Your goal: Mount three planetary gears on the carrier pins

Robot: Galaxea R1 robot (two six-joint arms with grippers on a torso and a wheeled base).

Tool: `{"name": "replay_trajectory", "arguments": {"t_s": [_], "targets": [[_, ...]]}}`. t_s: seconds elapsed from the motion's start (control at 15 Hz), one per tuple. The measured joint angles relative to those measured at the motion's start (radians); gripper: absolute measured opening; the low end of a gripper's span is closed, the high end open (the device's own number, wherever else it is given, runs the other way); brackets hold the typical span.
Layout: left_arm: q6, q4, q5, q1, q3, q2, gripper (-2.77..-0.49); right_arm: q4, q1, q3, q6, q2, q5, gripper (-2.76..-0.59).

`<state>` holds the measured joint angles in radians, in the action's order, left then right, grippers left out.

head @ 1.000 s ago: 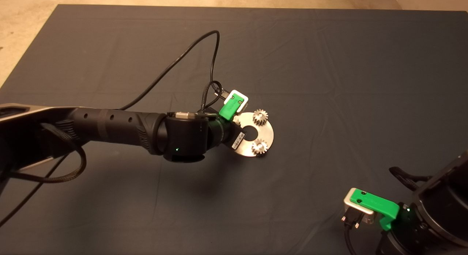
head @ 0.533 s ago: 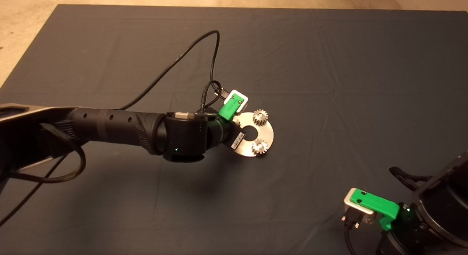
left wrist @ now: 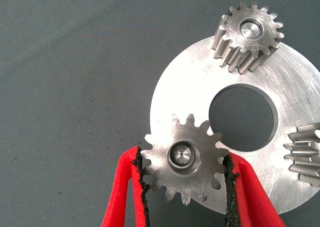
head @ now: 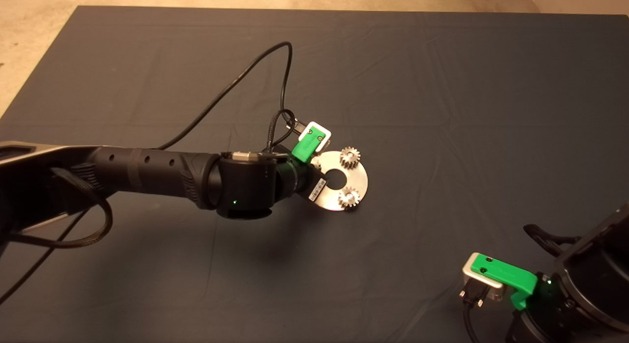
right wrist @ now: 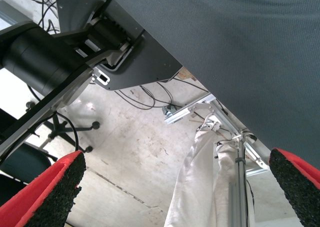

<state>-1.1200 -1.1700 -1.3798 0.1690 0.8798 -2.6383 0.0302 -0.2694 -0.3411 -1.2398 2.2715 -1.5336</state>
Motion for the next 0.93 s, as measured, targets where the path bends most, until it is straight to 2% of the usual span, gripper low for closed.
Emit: {"name": "replay_trajectory", "arguments": {"t_s": [0.2,0.4,0.93], "targets": [[0.0,-0.004,0.0,-0.006,0.0,-0.002,-2.67,0.0,0.0,0.0,0.0,0.0,0.0,-0.63],[0.0,-0.005,-0.011,-0.016,0.0,-0.007,-2.67,0.0,0.0,0.0,0.0,0.0,0.0,-0.63],[0.0,-0.005,-0.008,-0.016,0.0,-0.005,-2.67,-0.001,0.0,0.0,0.0,0.0,0.0,-0.63]]}}
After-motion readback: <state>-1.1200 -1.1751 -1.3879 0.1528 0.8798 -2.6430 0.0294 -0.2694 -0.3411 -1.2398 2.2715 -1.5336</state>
